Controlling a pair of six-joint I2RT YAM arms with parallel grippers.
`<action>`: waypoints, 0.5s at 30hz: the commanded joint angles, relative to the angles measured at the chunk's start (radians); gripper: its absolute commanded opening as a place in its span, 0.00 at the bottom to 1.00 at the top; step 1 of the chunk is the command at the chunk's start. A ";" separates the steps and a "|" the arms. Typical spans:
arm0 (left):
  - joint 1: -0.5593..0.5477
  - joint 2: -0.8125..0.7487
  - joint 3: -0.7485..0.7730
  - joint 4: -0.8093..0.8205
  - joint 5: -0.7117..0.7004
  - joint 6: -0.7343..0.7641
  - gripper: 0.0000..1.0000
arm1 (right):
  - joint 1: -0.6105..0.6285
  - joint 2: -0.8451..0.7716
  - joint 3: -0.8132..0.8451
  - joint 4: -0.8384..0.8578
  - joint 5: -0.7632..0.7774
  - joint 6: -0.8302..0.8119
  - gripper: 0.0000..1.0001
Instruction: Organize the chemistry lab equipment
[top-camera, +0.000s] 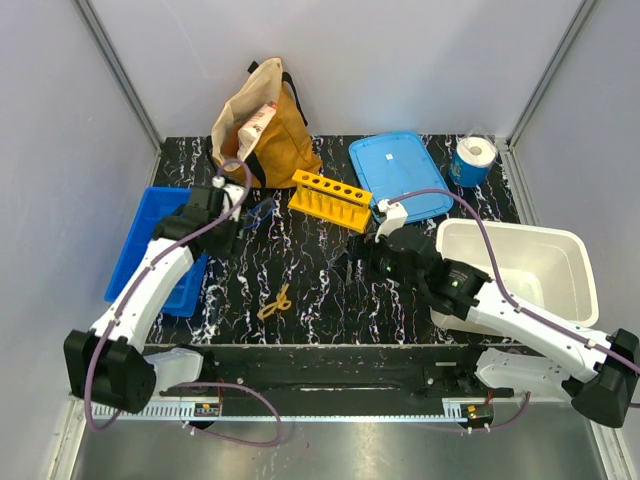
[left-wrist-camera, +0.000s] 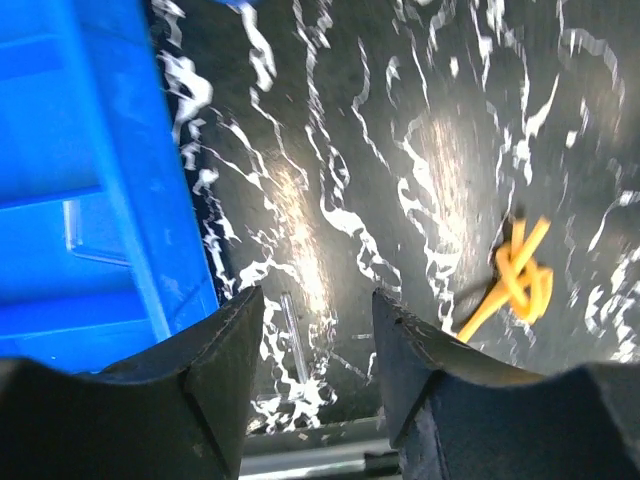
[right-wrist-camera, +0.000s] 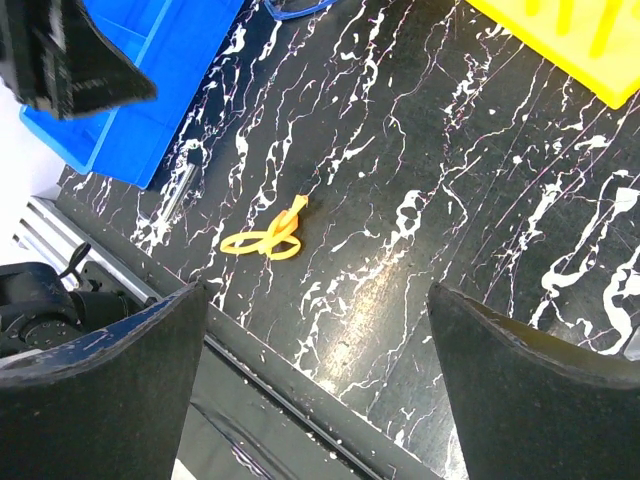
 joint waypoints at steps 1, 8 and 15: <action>-0.057 0.073 -0.034 -0.048 -0.066 0.142 0.52 | 0.007 -0.006 0.008 0.001 0.004 -0.058 0.96; -0.057 0.219 0.012 -0.105 -0.038 0.181 0.52 | 0.007 -0.063 -0.045 0.046 0.008 -0.052 0.96; -0.048 0.297 -0.025 -0.102 -0.060 0.202 0.52 | 0.007 -0.069 -0.061 0.051 -0.007 -0.069 0.96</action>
